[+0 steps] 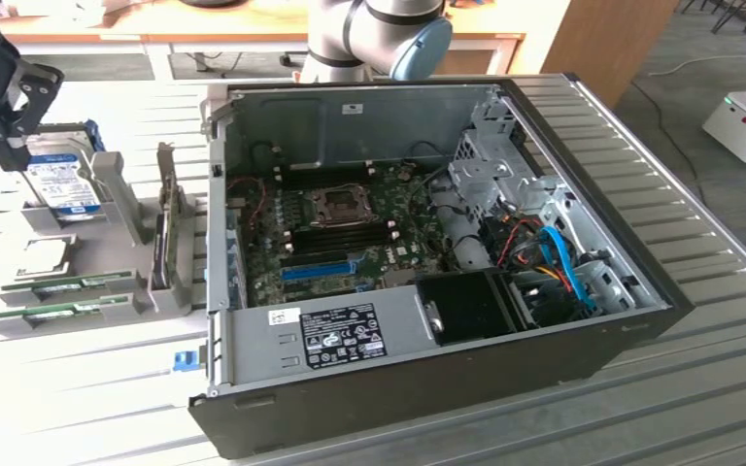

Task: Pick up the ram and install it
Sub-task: 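Pick up the ram and move it above insertion slot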

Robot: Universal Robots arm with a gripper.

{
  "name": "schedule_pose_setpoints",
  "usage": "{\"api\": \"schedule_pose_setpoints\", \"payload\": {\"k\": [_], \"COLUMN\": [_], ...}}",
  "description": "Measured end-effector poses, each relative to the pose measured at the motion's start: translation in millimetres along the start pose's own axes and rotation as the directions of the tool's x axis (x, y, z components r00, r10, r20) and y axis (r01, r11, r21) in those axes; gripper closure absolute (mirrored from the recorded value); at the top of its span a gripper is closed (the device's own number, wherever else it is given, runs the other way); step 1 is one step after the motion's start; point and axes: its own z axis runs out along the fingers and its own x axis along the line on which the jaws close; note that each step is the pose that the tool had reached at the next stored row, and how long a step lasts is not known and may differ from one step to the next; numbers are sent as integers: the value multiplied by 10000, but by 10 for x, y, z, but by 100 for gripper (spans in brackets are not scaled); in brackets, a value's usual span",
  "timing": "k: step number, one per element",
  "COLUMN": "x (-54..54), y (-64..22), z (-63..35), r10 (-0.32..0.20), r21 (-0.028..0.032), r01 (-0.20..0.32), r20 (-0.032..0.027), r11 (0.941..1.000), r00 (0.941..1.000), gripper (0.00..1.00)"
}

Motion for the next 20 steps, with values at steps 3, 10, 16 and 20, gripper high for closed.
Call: {"api": "schedule_pose_setpoints", "payload": {"k": [3,10,16,20], "x": [-1,-1,-1,-1], "y": [0,0,0,0], "z": [1,6,9,11], "r10": [-471,-1734,-2792,-3489], "r21": [20,72,120,151], "r01": [472,1735,2793,3491], "r20": [-18,-72,-126,-165], "r11": [9989,9848,9601,9370], "r00": [9989,9848,9602,9370], "gripper": [89,89,89,89]}}
